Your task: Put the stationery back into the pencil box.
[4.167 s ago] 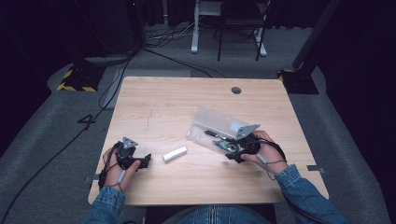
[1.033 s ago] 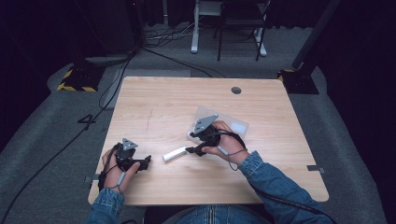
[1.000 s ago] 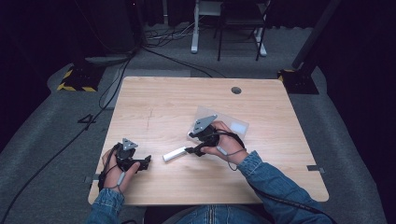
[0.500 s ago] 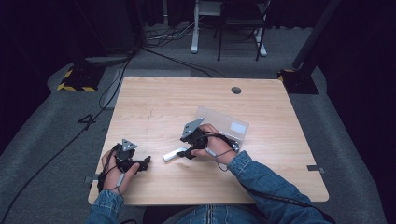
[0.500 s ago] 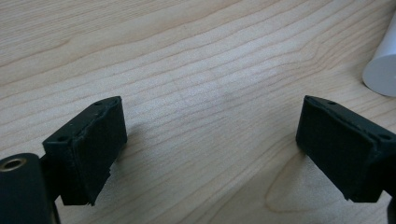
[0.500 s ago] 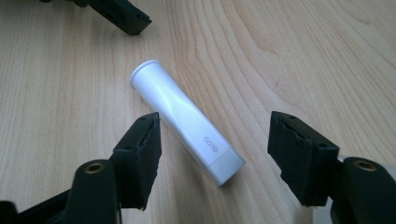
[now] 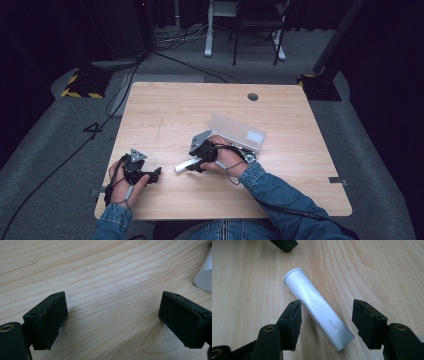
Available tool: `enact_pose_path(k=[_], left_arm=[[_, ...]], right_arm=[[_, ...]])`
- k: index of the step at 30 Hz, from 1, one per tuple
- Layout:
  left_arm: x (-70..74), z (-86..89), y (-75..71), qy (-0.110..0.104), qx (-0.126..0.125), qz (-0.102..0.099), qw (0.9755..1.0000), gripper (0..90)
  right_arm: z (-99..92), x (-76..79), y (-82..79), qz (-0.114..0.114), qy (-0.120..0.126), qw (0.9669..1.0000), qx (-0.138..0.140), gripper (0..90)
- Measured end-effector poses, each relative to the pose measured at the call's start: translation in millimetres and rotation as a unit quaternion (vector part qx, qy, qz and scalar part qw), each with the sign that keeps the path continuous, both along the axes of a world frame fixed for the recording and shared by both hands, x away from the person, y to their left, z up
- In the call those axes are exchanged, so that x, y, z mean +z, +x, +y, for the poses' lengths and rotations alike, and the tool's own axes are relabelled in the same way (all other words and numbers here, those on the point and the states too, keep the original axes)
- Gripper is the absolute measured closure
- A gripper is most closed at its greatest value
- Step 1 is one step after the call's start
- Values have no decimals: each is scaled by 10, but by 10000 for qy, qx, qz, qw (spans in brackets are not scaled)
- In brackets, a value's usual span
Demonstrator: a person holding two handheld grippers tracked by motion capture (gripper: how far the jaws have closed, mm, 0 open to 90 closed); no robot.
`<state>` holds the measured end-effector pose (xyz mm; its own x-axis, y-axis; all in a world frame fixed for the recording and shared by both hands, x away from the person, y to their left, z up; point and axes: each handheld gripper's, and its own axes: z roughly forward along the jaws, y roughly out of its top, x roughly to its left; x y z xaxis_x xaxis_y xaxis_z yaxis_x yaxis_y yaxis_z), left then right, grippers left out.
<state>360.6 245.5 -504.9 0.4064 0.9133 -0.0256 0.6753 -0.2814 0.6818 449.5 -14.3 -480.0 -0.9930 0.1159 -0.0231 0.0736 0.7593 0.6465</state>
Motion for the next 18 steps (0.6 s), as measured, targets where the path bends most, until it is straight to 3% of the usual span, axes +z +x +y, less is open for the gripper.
enact_pose_path(k=[9,15,18], left_arm=[[0,1,1,7,-8,-2,10000,89],[0,1,1,8,-10,-2,10000,89],[0,1,0,7,-9,-2,10000,89]], right_arm=[[12,-36,-39,6,-184,9998,47,549],[27,-22,-83,-62,-329,9993,168,701],[30,-13,-103,-104,-381,9991,181,716]])
